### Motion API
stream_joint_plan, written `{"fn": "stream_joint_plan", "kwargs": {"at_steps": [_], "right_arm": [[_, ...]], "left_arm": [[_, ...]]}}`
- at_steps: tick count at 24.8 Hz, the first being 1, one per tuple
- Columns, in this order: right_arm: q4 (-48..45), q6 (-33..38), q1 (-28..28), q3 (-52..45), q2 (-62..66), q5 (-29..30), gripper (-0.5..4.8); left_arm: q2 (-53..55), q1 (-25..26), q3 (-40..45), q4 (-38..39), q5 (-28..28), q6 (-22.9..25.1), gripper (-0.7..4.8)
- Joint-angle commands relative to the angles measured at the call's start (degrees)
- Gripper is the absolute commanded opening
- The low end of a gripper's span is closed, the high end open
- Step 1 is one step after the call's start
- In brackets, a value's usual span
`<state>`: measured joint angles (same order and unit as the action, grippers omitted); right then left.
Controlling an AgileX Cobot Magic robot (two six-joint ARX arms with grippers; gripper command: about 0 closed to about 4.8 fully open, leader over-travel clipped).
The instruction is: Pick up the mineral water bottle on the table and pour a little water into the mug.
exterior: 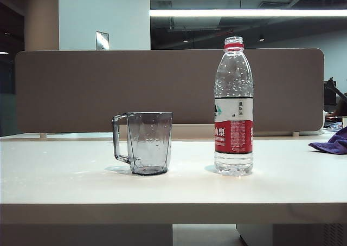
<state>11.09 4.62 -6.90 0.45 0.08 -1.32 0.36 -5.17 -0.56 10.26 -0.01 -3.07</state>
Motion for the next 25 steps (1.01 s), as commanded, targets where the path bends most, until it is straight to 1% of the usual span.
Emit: {"fn": "stream_joint_plan", "kwargs": {"at_steps": [1,3,23,24,25], "right_arm": [[-0.7,-0.2,0.0,-0.4,-0.1,-0.1,-0.05],[-0.7,-0.1,0.0,-0.4,-0.1,-0.1,-0.05],[-0.7,-0.2,0.0,-0.4,-0.1,-0.1,-0.05],[-0.7,-0.1,0.0,-0.4,-0.1,-0.1,-0.05],[-0.7,-0.2,0.0,-0.4,-0.1,-0.1,-0.05]], "left_arm": [[0.1,0.0,0.0,0.4,0.1,0.0,-0.05],[0.1,0.0,0.0,0.3,0.3,-0.6,-0.05],[0.1,0.1,0.0,0.3,0.3,-0.5,-0.05],[0.1,0.1,0.0,0.0,0.3,-0.9,-0.05],[0.1,0.0,-0.1,-0.5,0.3,-3.1,-0.05]]}}
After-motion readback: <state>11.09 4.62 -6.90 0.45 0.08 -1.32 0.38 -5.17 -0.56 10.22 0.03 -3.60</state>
